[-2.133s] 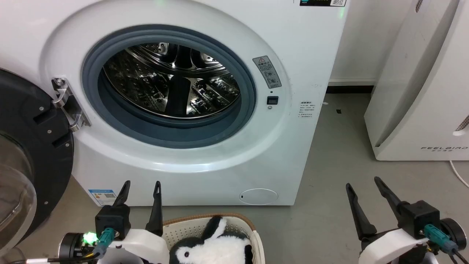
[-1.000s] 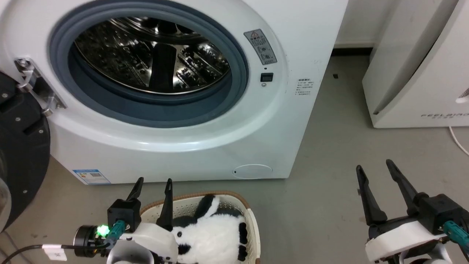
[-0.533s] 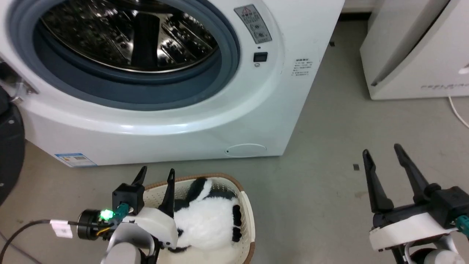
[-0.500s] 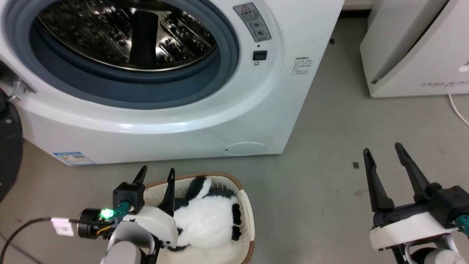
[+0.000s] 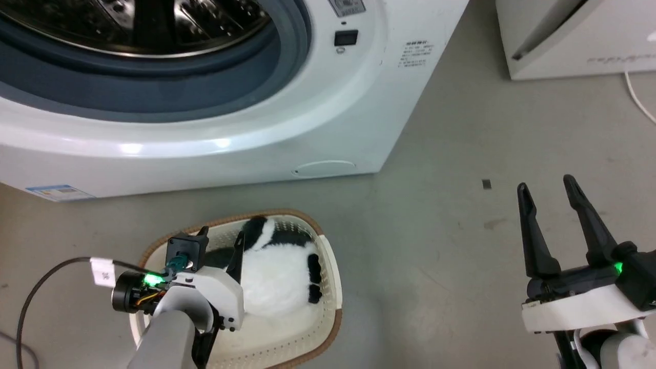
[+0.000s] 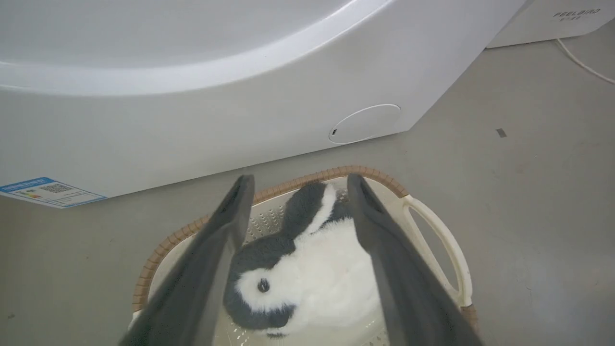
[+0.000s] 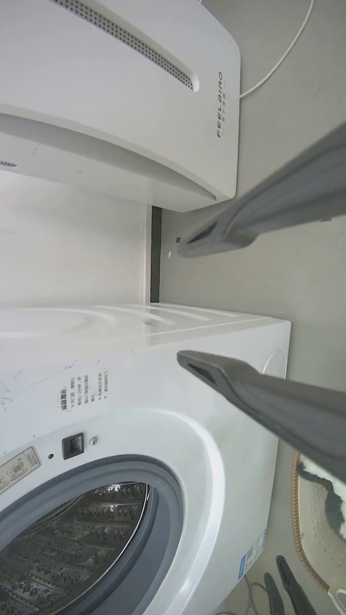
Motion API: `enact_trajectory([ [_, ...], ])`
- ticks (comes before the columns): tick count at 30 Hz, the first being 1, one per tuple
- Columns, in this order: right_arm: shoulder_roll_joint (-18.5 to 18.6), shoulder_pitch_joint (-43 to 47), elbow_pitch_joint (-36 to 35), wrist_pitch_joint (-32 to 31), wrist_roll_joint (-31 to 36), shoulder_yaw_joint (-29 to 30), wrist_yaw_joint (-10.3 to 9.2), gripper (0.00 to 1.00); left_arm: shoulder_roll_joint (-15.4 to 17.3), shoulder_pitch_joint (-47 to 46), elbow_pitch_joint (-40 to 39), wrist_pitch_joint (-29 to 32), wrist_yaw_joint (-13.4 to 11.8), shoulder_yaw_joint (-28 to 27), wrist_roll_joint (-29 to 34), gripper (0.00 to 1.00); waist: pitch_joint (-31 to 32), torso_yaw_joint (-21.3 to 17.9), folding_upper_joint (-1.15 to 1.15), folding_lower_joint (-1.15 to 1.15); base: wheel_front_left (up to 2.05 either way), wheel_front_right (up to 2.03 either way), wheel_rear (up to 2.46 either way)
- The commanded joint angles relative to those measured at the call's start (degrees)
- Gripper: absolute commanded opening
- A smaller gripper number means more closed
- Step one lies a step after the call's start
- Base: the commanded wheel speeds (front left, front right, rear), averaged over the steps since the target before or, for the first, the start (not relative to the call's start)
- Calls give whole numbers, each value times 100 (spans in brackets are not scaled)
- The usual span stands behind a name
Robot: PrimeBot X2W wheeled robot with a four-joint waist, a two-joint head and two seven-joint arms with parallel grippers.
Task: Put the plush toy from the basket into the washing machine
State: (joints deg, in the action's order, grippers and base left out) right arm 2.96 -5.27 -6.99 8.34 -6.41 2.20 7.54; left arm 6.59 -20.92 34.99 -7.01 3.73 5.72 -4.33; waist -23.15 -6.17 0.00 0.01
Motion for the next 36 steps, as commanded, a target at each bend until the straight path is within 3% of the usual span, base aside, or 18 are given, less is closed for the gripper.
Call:
enact_trajectory([
  [1, -5, -116, -65, 61, -85, -4, -3, 100, 77, -177, 189, 4, 33, 52, -29, 100, -166, -88, 0, -1, 0, 0, 0],
  [33, -7, -645, -491, 442, -550, -44, -5, 100, 897, -2418, 2675, 465, 258, 1412, -718, 100, -2051, -690, 0, -1, 0, 0, 0],
  [36, -7, -697, -527, 478, -601, -47, -5, 100, 971, -2616, 2879, 511, 188, 1482, -749, 100, -2215, -747, 0, -1, 0, 0, 0],
])
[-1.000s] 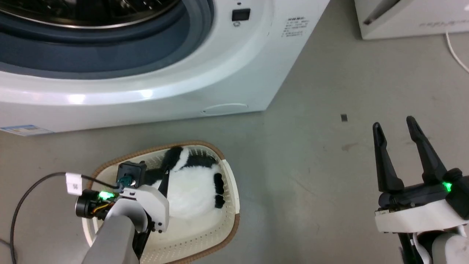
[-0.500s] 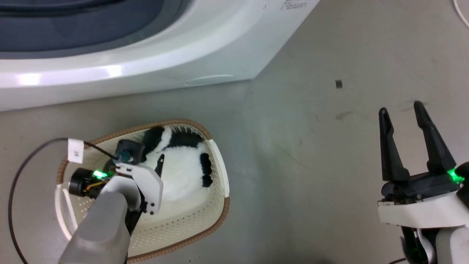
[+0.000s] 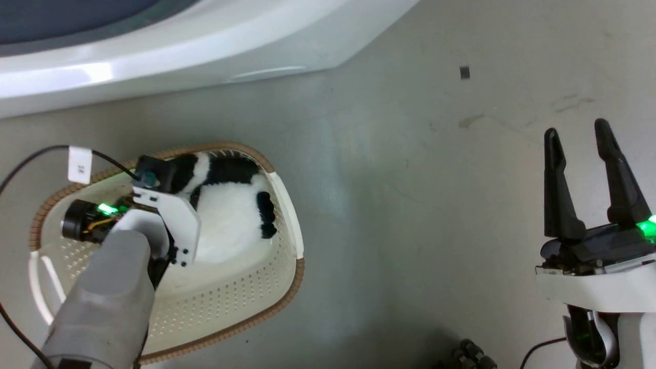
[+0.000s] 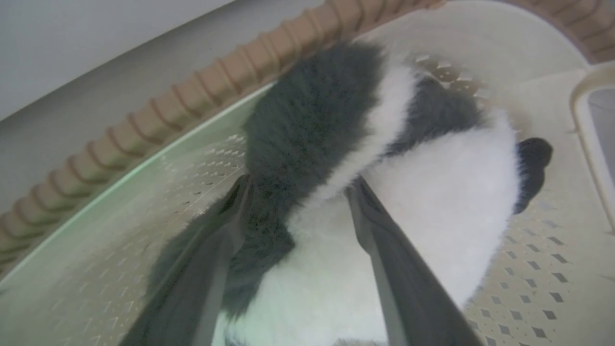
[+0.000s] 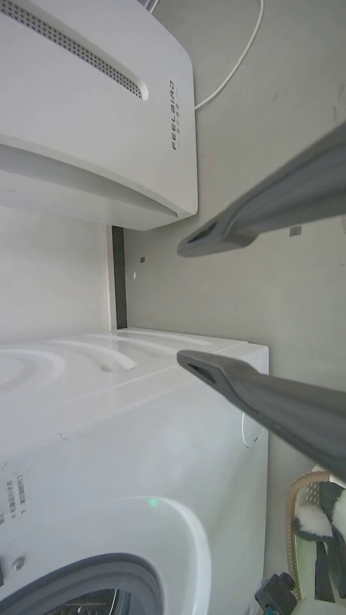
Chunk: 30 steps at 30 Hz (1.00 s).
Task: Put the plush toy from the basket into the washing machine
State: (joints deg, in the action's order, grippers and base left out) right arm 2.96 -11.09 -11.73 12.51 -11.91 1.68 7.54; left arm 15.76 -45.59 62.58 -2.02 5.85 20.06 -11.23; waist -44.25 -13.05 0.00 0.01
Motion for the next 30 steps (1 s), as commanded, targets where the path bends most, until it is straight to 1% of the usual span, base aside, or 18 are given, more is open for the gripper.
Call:
enact_trajectory([
  [1, -7, -128, -66, 73, -67, 4, -5, 100, 72, -210, 186, 36, -61, 73, -70, 100, -158, -77, 0, -1, 0, 0, 0],
  [5, -8, -185, -104, 121, -128, -5, -5, 100, 141, -428, 450, 149, -192, 165, -120, 100, -364, -149, 0, -1, 0, 0, 0],
  [8, -8, -229, -127, 157, -168, -8, -5, 100, 186, -571, 637, 116, -294, 222, -171, 100, -501, -197, 0, -1, 0, 0, 0],
  [12, -8, -285, -156, 204, -218, -18, -5, 100, 217, -710, 884, 97, -265, 253, -319, 100, -664, -261, 0, -1, 0, 0, 0],
  [13, -8, -299, -167, 216, -229, -16, -5, 100, 226, -742, 945, 90, -251, 273, -345, 18, -703, -271, 0, -1, 0, 0, 0],
  [14, -8, -313, -176, 228, -238, -11, -5, 100, 229, -768, 1006, 72, -224, 291, -377, 0, -739, -279, 0, -1, 0, 0, 0],
  [17, -8, -338, -173, 249, -237, 6, -5, 100, 212, -779, 1114, 38, -162, 322, -458, 0, -753, -275, 0, -1, 0, 0, 0],
  [22, -8, -352, -144, 249, -197, -11, -5, 100, 123, -659, 1119, -182, -118, 335, -530, 0, -530, -221, 0, -1, 0, 0, 0],
  [30, -8, -270, -4, 249, -115, -75, -5, 100, -87, -243, 1127, -516, -95, 315, -693, 0, 172, -113, 0, -1, 0, 0, 0],
])
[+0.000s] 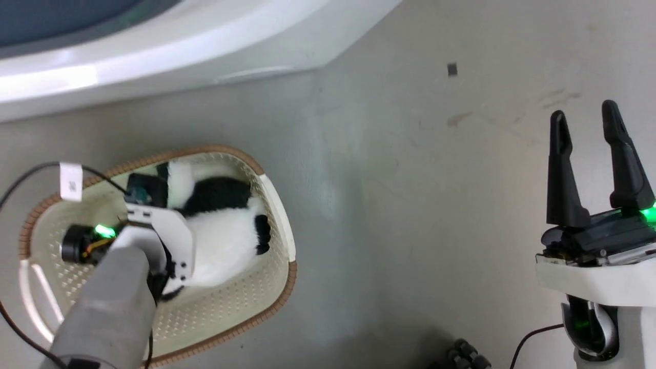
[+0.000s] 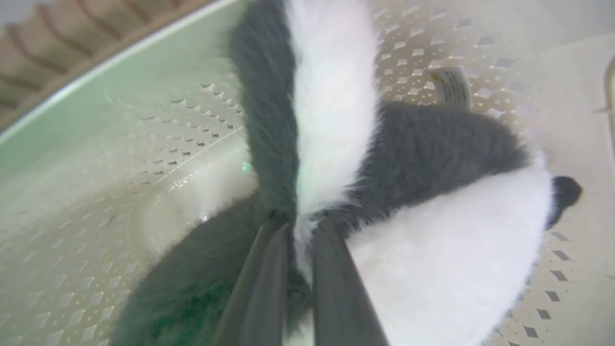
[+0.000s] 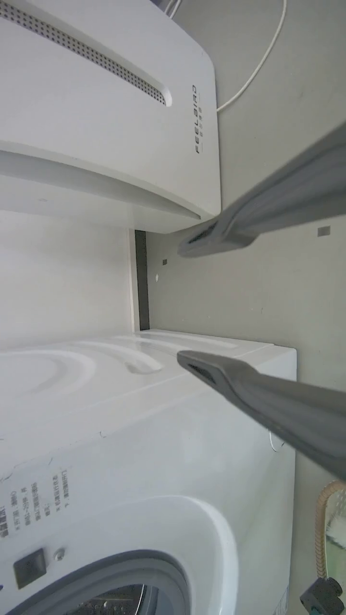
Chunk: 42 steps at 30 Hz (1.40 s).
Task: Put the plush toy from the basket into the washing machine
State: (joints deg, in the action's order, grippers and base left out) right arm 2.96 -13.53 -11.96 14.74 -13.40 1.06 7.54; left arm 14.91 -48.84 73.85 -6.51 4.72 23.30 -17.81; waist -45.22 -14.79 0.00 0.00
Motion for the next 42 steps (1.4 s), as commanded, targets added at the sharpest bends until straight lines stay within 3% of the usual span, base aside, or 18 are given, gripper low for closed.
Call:
enact_trajectory([
  [1, -8, -5, 40, 26, 48, -20, -5, 100, -24, 143, 2, -131, 27, -13, -56, 0, 376, 80, 0, 0, 0, 0, 0],
  [16, -8, 499, 399, 26, 378, 30, -5, 100, -472, 1298, -407, -840, 218, 25, -307, 0, 2247, 713, 0, 0, 0, 0, 0],
  [30, -8, 1072, 531, 26, 510, 61, -5, 100, -558, 2980, -2662, -848, 63, -436, -193, 0, 3323, 1237, 0, 0, 0, 0, 0],
  [42, -8, 1301, 531, 26, 525, -45, -5, 100, -678, 3785, -4934, -848, 16, -1290, 69, 0, 3630, 1339, 0, 0, 0, 0, 0],
])
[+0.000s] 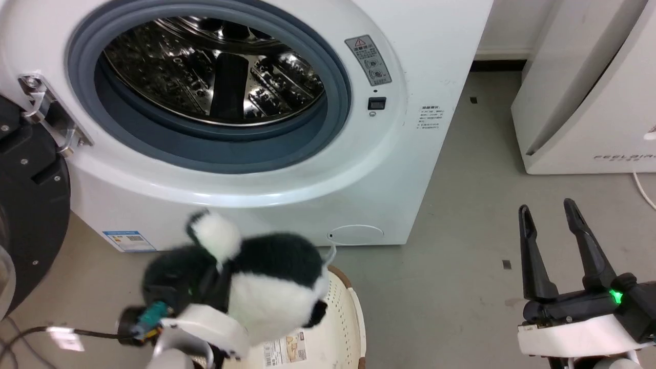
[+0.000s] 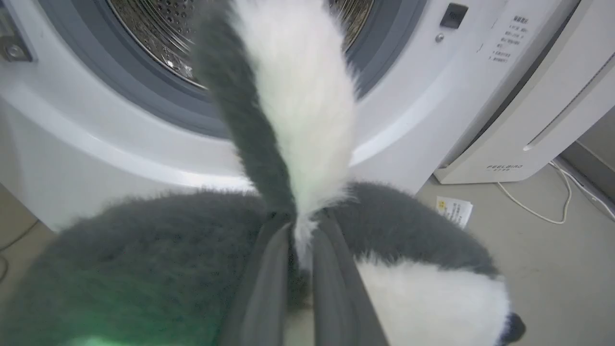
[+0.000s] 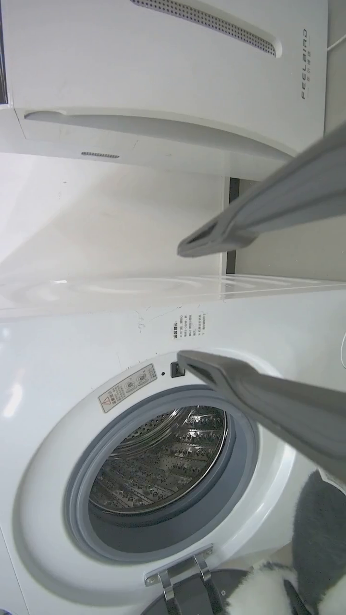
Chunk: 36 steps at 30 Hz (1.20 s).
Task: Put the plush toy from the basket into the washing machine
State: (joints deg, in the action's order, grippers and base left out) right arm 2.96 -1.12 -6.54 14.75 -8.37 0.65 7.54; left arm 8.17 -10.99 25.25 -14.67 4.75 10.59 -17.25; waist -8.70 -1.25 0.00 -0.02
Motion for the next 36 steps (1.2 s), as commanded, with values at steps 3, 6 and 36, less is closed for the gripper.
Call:
enact_trajectory([
  [3, -8, 22, -68, 25, -22, -17, -5, 100, 40, -13, -697, -32, 57, -263, 81, 0, -143, -53, 0, 2, 0, 0, 0],
  [6, -8, -36, -113, 25, -20, -49, -5, 100, 127, -149, -1229, -32, 97, -428, 189, 0, -332, -127, 0, 2, 0, 0, 0],
  [36, -8, -1191, -781, 25, -610, -180, -5, 100, 2093, -5891, -462, 1069, 256, -936, 88, 0, -3603, -1368, 0, 2, 0, 0, 0],
])
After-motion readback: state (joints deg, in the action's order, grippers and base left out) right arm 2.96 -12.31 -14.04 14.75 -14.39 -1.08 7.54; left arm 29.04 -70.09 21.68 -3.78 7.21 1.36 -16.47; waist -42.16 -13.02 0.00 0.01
